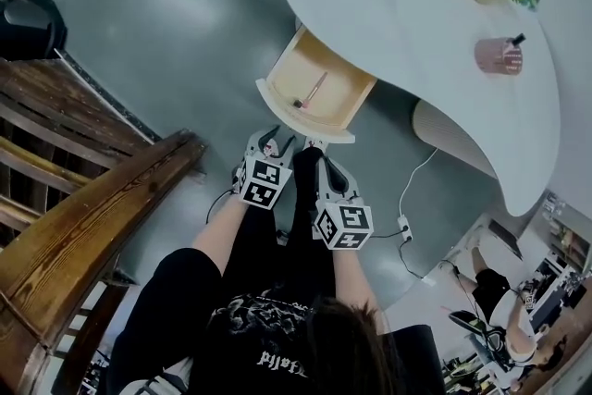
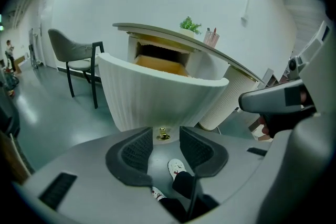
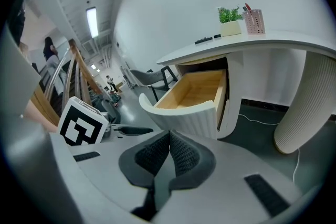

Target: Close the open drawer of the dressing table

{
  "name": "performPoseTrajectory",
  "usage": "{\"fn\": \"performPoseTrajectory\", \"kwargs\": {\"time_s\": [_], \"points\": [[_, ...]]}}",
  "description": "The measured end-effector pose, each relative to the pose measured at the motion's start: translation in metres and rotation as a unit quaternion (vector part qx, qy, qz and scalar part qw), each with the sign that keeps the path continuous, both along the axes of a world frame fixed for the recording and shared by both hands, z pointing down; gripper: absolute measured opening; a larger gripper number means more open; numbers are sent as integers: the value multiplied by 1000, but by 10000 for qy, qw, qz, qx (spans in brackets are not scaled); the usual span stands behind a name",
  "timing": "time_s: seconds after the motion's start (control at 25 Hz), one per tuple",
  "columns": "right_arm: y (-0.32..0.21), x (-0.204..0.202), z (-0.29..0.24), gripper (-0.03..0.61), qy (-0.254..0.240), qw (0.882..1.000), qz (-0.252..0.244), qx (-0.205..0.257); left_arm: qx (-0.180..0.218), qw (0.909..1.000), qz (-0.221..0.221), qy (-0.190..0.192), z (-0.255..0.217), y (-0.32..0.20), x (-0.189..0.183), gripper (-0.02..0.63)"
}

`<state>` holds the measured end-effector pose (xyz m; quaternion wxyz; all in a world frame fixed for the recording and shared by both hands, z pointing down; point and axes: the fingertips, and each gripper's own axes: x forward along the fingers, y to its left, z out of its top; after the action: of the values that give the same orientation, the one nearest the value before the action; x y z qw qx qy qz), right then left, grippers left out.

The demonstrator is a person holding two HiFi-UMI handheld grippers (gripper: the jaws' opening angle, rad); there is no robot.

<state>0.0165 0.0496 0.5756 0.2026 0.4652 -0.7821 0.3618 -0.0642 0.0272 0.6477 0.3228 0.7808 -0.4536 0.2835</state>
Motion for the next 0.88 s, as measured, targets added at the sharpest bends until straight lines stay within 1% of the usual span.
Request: {"fn": "performPoseTrajectory", "kwargs": {"time_s": [0.16,0.32,0.52,0.88], "points": [[5,0,10,26,-4,9999,-4,-121,-93,9998,56,-139,16,2,3,161],[8,5,19,26,42,9997,-69,-228,-186,9997,-115,-119,28,-1,6,164],[7,10,26,26,63,9994,-129,-326,-217,9995,-85,-201,40,-5,11,164],[8,0,36,26,99,9985,-313,-446,-263,9989,-279,-275,52,-15,1,164]]}}
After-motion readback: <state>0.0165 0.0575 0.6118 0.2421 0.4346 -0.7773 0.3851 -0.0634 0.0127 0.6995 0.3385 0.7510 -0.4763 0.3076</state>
